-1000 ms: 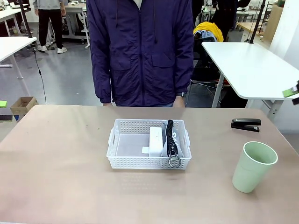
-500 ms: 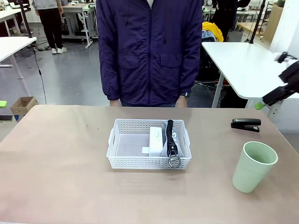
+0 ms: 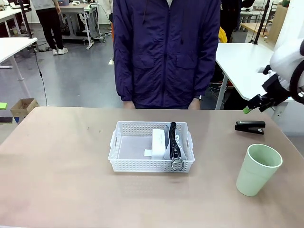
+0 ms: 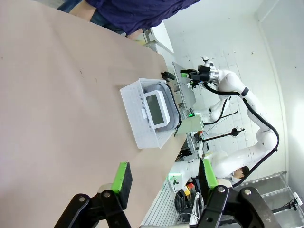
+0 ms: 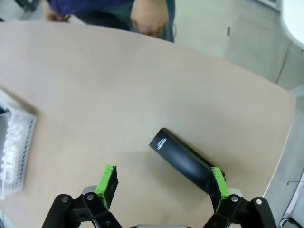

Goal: Efficiently arrange items inside the basket to fit them all.
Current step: Pick up the Stapler and place it inside the Organizing basket.

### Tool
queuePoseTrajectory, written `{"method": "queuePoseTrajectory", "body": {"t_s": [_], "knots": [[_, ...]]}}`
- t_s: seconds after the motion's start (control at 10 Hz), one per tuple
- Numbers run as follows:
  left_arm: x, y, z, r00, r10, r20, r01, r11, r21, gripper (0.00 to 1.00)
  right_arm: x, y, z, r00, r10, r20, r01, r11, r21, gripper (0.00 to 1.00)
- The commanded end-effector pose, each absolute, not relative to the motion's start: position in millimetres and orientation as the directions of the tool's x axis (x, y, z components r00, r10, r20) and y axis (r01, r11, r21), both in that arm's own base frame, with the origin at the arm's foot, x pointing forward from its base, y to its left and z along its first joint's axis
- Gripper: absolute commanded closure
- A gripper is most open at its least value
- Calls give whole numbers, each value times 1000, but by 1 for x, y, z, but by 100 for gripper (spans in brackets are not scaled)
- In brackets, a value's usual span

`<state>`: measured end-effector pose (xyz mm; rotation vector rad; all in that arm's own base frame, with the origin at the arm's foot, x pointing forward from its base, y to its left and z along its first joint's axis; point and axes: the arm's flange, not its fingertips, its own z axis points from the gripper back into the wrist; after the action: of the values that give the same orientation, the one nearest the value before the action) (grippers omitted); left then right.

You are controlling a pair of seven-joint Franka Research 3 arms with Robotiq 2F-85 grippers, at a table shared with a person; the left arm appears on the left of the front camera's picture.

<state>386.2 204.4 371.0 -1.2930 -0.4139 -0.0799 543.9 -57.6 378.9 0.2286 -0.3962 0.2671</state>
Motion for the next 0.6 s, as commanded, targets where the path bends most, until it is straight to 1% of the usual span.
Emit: {"method": "queuePoseTrajectory", "body": {"t_s": [0.0, 0.1, 0.3, 0.4, 0.5], "knots": [[384, 203, 372, 921, 171, 349, 293, 286, -912, 26, 548, -59, 389, 909, 148, 390, -220, 965, 146, 0], [384, 203, 372, 921, 171, 349, 293, 286, -912, 26, 544, -58, 379, 888, 211, 408, -299, 940, 166, 0], [384, 203, 372, 921, 171, 349, 293, 286, -912, 26, 544, -58, 379, 888, 211, 408, -299, 940, 166, 0], [384, 203, 372, 921, 171, 349, 293, 286, -912, 26, 547, -58, 376, 896, 188, 401, -273, 948, 165, 0], [384, 203, 372, 921, 171, 349, 293, 286, -912, 26, 552, -58, 372, 861, 297, 412, -369, 924, 105, 0]]}}
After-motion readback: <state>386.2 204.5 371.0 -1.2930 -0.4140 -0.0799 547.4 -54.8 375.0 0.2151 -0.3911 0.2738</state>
